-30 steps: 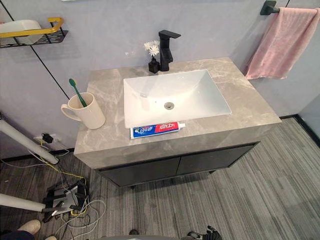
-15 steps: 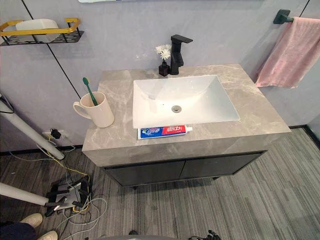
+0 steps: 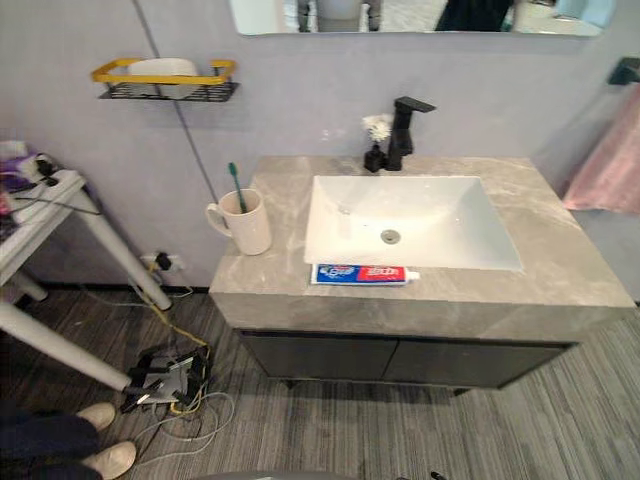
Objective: Organize washtable
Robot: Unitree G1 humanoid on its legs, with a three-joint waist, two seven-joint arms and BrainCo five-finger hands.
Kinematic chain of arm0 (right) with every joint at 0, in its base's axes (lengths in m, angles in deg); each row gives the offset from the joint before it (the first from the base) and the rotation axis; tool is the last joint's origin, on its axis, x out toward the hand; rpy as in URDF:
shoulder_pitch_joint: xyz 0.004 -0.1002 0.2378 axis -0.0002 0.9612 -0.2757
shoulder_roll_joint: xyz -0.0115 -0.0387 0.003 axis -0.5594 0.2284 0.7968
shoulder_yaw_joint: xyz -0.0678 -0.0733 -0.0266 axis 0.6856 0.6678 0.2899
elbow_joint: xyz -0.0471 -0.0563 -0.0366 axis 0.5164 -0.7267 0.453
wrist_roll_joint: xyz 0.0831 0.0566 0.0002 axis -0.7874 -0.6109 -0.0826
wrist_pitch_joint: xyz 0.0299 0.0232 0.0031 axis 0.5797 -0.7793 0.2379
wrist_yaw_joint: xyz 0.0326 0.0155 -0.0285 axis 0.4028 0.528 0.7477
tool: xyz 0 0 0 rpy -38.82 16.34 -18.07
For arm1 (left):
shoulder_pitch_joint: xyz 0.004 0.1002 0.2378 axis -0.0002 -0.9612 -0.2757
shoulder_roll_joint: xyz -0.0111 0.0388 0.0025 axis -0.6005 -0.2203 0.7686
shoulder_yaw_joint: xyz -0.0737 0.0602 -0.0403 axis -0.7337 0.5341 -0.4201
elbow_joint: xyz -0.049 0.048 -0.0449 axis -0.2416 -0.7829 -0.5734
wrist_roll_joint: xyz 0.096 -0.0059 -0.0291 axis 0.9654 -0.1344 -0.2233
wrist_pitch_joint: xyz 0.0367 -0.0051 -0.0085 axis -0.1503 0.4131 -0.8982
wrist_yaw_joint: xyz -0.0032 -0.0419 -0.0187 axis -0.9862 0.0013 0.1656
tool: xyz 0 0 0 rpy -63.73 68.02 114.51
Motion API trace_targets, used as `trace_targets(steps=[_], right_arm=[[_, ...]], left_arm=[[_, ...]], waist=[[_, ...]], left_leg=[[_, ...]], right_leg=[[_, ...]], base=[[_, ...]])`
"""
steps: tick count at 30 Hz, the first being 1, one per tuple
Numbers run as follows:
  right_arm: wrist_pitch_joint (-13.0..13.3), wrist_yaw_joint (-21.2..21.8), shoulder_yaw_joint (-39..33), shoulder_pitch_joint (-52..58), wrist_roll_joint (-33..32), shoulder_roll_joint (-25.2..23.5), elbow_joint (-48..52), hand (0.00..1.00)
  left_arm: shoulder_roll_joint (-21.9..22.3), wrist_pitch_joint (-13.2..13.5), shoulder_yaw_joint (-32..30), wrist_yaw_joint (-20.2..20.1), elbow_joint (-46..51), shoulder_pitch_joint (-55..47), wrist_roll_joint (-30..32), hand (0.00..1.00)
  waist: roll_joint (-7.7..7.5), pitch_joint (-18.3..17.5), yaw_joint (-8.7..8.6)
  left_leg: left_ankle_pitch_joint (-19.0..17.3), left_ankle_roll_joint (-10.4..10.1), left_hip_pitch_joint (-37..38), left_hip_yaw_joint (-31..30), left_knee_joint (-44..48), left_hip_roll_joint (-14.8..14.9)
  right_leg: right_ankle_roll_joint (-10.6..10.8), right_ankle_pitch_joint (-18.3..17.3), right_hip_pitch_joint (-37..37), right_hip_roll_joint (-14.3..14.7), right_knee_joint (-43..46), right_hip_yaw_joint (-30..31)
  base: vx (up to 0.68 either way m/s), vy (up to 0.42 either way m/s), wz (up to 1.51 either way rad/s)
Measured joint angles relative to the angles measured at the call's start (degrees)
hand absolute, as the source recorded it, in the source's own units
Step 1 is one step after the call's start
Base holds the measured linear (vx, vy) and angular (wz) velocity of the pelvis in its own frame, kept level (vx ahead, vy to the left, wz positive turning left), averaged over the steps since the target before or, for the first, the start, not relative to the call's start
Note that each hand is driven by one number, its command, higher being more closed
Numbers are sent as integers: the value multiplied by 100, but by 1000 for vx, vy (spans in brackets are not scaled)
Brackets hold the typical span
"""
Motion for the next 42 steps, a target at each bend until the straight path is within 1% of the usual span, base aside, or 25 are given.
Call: trace_targets(steps=[1, 2, 4, 5, 7, 8, 10, 11, 13, 14, 15, 17, 18, 19, 20, 23, 25, 29, 30, 31, 35, 37, 38, 39, 42], right_arm=[[21, -1, 70, -1, 0, 11, 27, 0], [35, 0, 112, 9, 1, 18, 62, 0], [33, 1, 158, 8, 1, 19, 91, 0], [33, -2, 192, 8, 0, 14, 128, 0], [33, 3, 369, 16, 0, -10, 220, 0], [35, 4, 377, 13, -1, -15, 226, 0], [36, 4, 479, 18, -1, -6, 233, 0], [36, 3, 541, 17, -1, -4, 233, 0], [42, 15, 591, 14, -11, -16, 243, 0], [53, 15, 601, 4, -12, -10, 257, 0], [57, 16, 630, 1, -19, -9, 266, 0], [75, 22, 822, 2, -80, 62, 254, 0], [75, 23, 826, 1, -80, 69, 248, 0], [75, 24, 829, -5, -82, 90, 224, 0], [63, 26, 848, 17, -109, 123, 204, 0], [42, 58, 1024, 8, -176, 187, 172, 0], [42, 136, 1098, -11, -176, 203, 174, 0], [24, 158, 1220, -51, -177, 236, 190, 0], [21, 159, 1223, -50, -177, 238, 194, 0], [12, 160, 1280, -48, -176, 238, 193, 0], [-1, 168, 1477, -55, -171, 284, 250, 0], [-26, 179, 1510, -49, -163, 276, 393, 0], [-29, 186, 1549, -49, -163, 279, 417, 0], [-31, 207, 1674, -49, -163, 292, 463, 0], [-30, 233, 1702, -56, -159, 297, 465, 0]], left_arm=[[16, 1, 15, 103, 341, 84, 134, 0], [79, -8, 167, 313, 1003, 247, 407, 0], [260, 7, 664, 511, 2040, 312, 845, 0], [323, 14, 824, 519, 2317, 288, 940, 0], [415, 106, 1693, 463, 3305, 284, 1275, 0], [414, 166, 1961, 426, 3526, 285, 1357, 0], [411, 419, 3136, 103, 4241, 286, 1550, 0], [409, 459, 3420, 14, 4403, 282, 1593, 0], [380, 584, 4266, -305, 4843, 283, 1621, 0], [221, 701, 5009, -567, 5117, 286, 1621, 0], [112, 747, 5281, -687, 5204, 286, 1616, 0], [-394, 972, 6322, -1299, 5300, 339, 1562, 0], [-424, 979, 6387, -1370, 5300, 343, 1543, 0], [-509, 999, 6586, -1563, 5297, 370, 1526, 0], [-629, 1005, 6858, -1796, 5226, 540, 1418, 0], [-824, 996, 7453, -2072, 4896, 1139, 1362, 0], [-938, 955, 8090, -2289, 4274, 1761, 1367, 0], [-907, 778, 8729, -2630, 3162, 2583, 1444, 0], [-843, 742, 8858, -2632, 2787, 2817, 1584, 0], [-728, 717, 8971, -2626, 2387, 3025, 1732, 0], [-461, 610, 9401, -2617, 1259, 3511, 2224, 0], [-456, 588, 9569, -2547, 245, 3882, 2795, 0], [-454, 556, 9581, -2474, 8, 3961, 2991, 0], [-466, 505, 9579, -2349, -432, 4071, 3365, 0], [-472, 414, 9565, -2141, -662, 4163, 3908, 0]], waist=[[-15, -14, 16], [18, -18, 55], [84, -15, 93], [104, -8, 95], [130, 9, 91], [129, 12, 82], [113, 38, -11], [115, 50, -58], [120, 93, -113], [113, 128, -160], [105, 143, -210], [110, 155, -260], [114, 155, -264], [125, 154, -275], [135, 152, -273], [146, 144, -267], [153, 136, -319], [177, 89, -408], [180, 83, -444], [169, 79, -532], [146, 73, -653], [142, 77, -767], [142, 77, -818], [144, 85, -944], [139, 111, -1021]], left_leg=[[0, 0, -33, -52, 34, -7], [0, 0, -104, -156, 100, -26], [1, 1, -152, -283, 163, -63], [1, 1, -169, -296, 187, -67], [2, 2, -187, -322, 211, -71], [2, 2, -187, -322, 213, -73], [12, 14, -185, -314, 215, -92], [14, 16, -182, -312, 215, -95], [15, 19, -174, -261, 221, -93], [16, 21, -175, -200, 223, -79], [27, 37, -175, -190, 226, -76], [24, 36, -137, -74, 202, -60], [24, 36, -131, -64, 197, -59], [24, 36, -112, -24, 192, -55], [23, 35, -84, 13, 192, -49], [23, 35, -70, 21, 192, -37], [22, 34, -12, 64, 182, -26], [25, 34, 36, 213, 121, 13], [37, 25, 48, 242, 89, 22], [38, 25, 50, 257, 89, 26], [39, 26, 29, 336, 82, 33], [39, 26, 24, 419, 76, 50], [39, 26, 18, 438, 76, 51], [38, 26, 14, 472, 75, 51], [38, 25, 14, 578, 43, 58]], right_leg=[[0, 0, 15, 1, 4, -52], [0, 0, 40, 1, 7, -146], [-5, -3, 98, -10, 19, -263], [-5, -3, 96, -14, 32, -276], [-8, -5, 90, -23, 75, -302], [-10, -6, 89, -28, 83, -301], [-43, -25, 77, -53, 109, -289], [-45, -26, 76, -59, 117, -283], [-45, -26, 38, -70, 134, -213], [-45, -24, -17, -74, 160, -137], [-44, -24, -23, -74, 161, -124], [-1, 2, -57, -72, 139, -6], [-1, 3, -58, -72, 136, 2], [12, 13, -58, -72, 124, 34], [23, 22, -57, -72, 107, 90], [24, 24, -49, -63, 101, 102], [22, 26, -26, -64, 113, 150], [5, 50, -120, -53, 133, 315], [7, 74, -136, -46, 123, 353], [-3, 83, -146, -45, 121, 372], [-47, 153, -209, -25, 56, 451], [-114, 252, -207, 17, -96, 491], [-114, 278, -207, 24, -135, 503], [-123, 309, -212, 28, -187, 531], [-224, 395, -231, 57, -339, 614]], base=[[-12, -35, 46], [-19, -26, 40], [-28, -16, 36], [-26, 1, 20], [-30, 3, 7], [-37, 4, 1], [-16, 6, 0], [-18, 16, -5], [-6, 16, -16], [4, 13, -20], [14, 8, -21], [35, 0, -21], [45, 2, -20], [38, 0, -18], [46, -1, -17], [18, -7, -5], [-7, -2, -9], [-31, 7, -22], [-17, 2, -15], [-12, 1, -11], [0, 2, -14], [0, -7, -17], [-4, -6, -17], [-4, -6, -10], [-6, -2, -18]])
